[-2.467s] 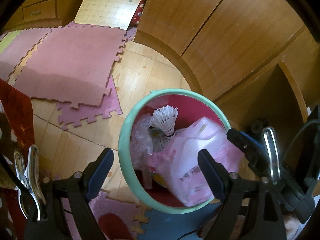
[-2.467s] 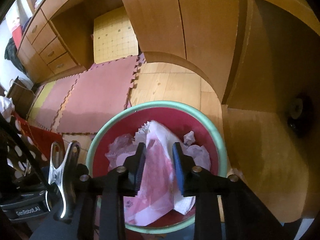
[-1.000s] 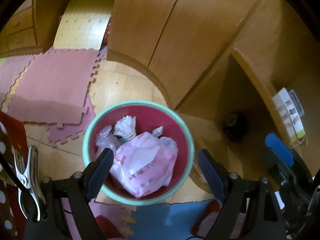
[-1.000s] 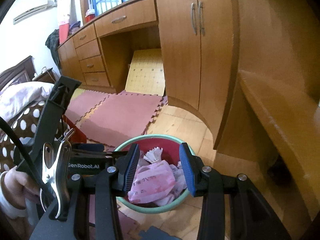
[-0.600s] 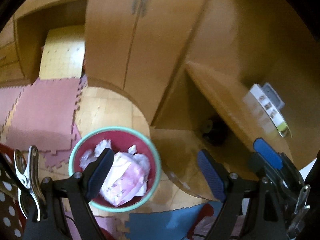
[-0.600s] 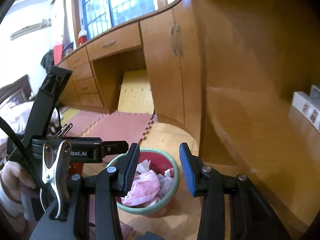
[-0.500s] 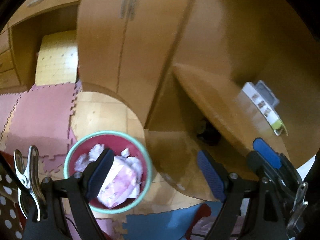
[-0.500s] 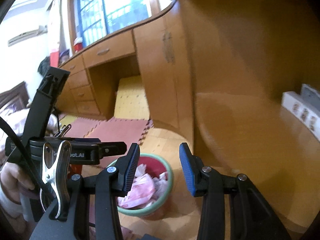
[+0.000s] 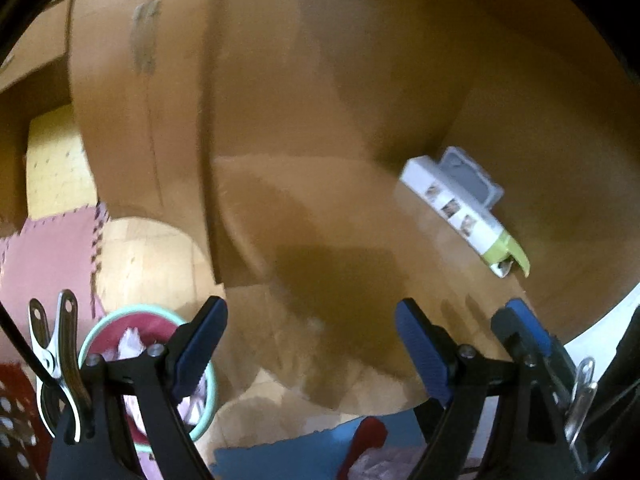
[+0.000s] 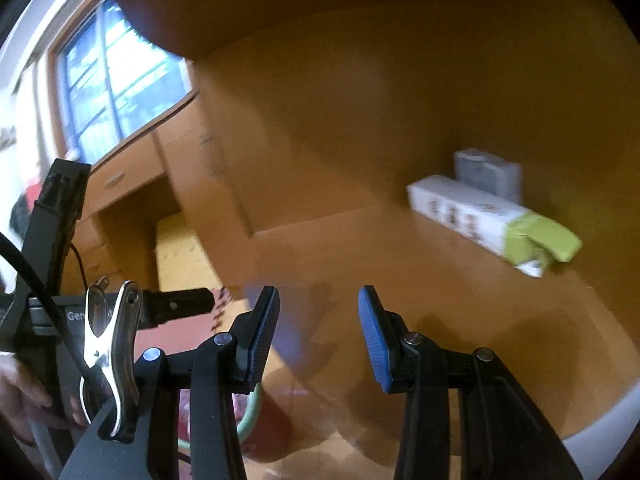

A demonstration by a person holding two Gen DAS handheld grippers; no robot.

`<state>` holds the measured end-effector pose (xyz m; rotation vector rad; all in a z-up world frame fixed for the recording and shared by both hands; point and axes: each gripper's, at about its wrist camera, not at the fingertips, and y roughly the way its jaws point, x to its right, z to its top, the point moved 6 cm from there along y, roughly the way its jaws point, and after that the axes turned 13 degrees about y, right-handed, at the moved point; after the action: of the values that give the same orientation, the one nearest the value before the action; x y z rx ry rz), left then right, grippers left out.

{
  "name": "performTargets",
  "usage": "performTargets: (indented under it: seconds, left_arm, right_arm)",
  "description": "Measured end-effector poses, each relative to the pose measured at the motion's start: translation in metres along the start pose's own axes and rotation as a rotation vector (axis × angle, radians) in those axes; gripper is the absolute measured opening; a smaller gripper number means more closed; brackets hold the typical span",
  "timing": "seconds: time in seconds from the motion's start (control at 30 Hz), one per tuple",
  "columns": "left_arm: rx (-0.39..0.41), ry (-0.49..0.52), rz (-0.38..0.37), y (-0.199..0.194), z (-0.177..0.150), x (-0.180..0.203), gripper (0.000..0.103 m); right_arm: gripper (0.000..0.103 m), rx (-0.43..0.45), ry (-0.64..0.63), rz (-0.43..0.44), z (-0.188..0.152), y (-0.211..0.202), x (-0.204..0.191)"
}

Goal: Collect trash

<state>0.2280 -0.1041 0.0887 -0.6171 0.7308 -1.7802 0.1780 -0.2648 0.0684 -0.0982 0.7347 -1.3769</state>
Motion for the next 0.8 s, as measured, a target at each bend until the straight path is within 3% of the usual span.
performTargets:
  seconds: [0.3, 0.5, 0.8]
  left_arm:
    - [0.022, 0.101, -0.037, 0.037, 0.071, 0.060, 0.089]
    - [0.023, 0.156, -0.062, 0.074, 0.109, 0.088, 0.089]
    - [0.082, 0.274, -0.073, 0.125, 0.160, 0.119, 0.089]
  right_arm:
    - [0.045, 0.075, 0.104, -0.177, 0.022, -0.021, 0.068]
    - [0.048, 0.108, 0.195, -0.217, 0.031, -0.028, 0.100]
    - [0.053, 0.152, 0.232, -0.288, 0.040, -0.027, 0.121]
